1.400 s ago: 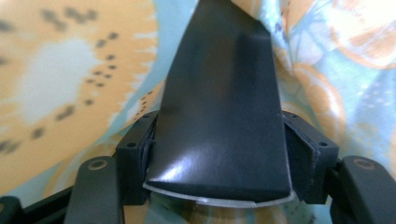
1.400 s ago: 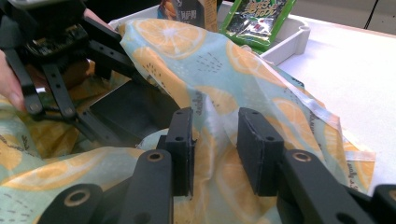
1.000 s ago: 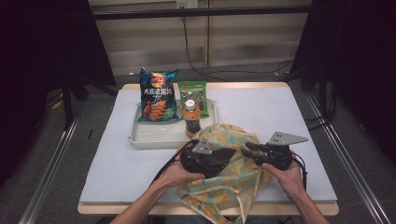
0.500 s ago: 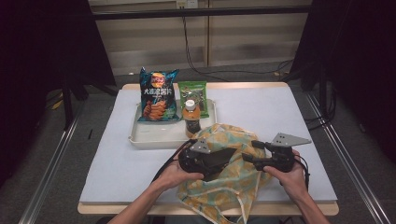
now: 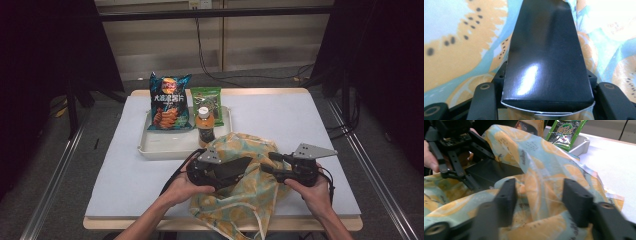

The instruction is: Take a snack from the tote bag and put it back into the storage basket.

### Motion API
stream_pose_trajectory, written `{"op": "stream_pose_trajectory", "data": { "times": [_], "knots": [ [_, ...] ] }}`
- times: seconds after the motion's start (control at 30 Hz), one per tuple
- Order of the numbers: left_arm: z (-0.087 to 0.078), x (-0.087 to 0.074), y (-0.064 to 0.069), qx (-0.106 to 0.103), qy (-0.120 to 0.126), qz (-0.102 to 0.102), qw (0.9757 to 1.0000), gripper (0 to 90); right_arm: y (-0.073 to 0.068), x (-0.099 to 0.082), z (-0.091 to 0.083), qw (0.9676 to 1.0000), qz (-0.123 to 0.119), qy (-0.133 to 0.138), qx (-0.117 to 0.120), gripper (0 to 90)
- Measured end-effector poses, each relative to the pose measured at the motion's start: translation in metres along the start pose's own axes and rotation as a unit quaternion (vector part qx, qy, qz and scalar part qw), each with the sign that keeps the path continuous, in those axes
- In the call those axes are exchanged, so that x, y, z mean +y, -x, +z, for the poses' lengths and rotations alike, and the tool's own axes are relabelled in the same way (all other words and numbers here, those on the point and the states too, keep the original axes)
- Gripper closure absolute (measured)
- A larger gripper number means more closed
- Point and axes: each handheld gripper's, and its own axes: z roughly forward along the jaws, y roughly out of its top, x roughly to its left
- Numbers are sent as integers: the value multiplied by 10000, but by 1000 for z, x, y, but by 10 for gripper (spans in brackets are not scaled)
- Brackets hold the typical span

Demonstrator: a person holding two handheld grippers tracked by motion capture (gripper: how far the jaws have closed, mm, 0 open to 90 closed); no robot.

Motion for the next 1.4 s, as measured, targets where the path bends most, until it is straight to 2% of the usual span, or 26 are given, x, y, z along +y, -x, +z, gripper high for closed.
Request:
{"op": "stream_pose_trajectory", "data": {
  "times": [0.03, 0.07, 0.13, 0.17, 0.2, 0.23, 0.27, 0.3, 0.37, 0.9, 1.07, 1.13, 1.2, 1.33, 1.37, 1.4],
  "knots": [
    [-1, 0, 1, 19, 38, -20, 10000, 437, 0, 0, 0, 10000, 13, 11, 18, 563],
    [-3, 1, 1, 29, -87, 57, 9999, 437, 1, 0, -1, 10000, 0, 18, -10, 631],
    [-3, 1, 1, -12, -20, 24, 10000, 438, 2, 0, -3, 10000, 5, 36, 15, 706],
    [-5, 1, 1, 14, -53, 103, 9999, 438, 2, 0, -4, 10000, -24, 27, -15, 741],
    [-6, 1, 2, 5, -34, 78, 10000, 438, 2, 1, -5, 10000, -33, 35, -31, 765],
    [-8, 1, 2, 32, -122, 100, 9999, 438, 3, 1, -6, 10000, -23, 41, -38, 785],
    [-8, 0, 3, 9, 2, 84, 10000, 438, 3, 1, -7, 9999, -56, 67, -60, 811],
    [-12, 1, 3, 21, -92, 100, 9999, 438, 4, 2, -8, 9999, -38, 78, -88, 821],
    [-14, 0, 4, 35, -28, 77, 10000, 438, 6, 2, -11, 9998, -34, 112, -129, 842],
    [-24, -2, 5, -44, 85, 138, 9999, 440, 28, -3, -30, 9973, 188, 232, -678, 868],
    [-27, -1, 6, -86, 86, 204, 9997, 440, 35, -6, -34, 9960, 258, 206, -826, 862],
    [-28, -2, 6, -167, 190, 186, 9995, 440, 39, -8, -35, 9952, 320, 170, -914, 862],
    [-30, -1, 5, -188, 190, 193, 9995, 440, 43, -12, -36, 9942, 386, 120, -1000, 864],
    [-30, -1, 5, -145, 264, 164, 9994, 440, 44, -13, -36, 9946, 398, 90, -957, 846],
    [-31, 0, 5, -113, 179, 184, 9996, 440, 43, -13, -36, 9950, 376, 108, -923, 819],
    [-31, -1, 4, -150, 194, 166, 9996, 440, 42, -11, -36, 9955, 355, 127, -868, 790]
  ]
}}
